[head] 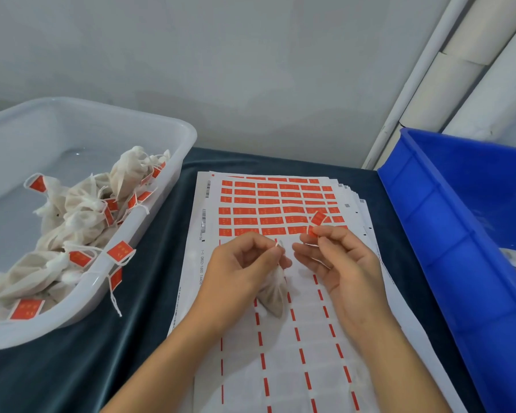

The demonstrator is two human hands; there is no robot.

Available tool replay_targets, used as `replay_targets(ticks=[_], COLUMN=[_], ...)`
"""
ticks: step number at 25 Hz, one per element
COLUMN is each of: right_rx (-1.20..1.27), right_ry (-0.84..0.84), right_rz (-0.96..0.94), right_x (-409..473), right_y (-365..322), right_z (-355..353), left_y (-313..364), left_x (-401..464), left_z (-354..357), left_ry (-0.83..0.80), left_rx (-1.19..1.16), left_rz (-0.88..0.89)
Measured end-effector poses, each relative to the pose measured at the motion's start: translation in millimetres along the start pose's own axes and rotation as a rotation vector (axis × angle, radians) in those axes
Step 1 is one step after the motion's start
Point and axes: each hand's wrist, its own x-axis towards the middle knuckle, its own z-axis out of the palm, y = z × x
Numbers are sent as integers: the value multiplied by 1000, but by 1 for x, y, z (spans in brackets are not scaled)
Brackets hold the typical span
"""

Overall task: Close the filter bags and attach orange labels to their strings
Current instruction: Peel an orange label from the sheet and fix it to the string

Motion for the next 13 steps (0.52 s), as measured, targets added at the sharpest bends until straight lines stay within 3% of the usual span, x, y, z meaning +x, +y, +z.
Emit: replay_targets(ticks=[7,13], right_rx=[-103,-30], right_ry=[-107,-99], right_rz=[-148,-73], right_x=[-11,-9], right_y=[-2,-2], right_z=[14,17], left_y=[5,7], left_x=[-2,-3], left_z=[1,3], left_ry=[-9,-24], left_rx=[-31,-5], left_rz=[-25,-21])
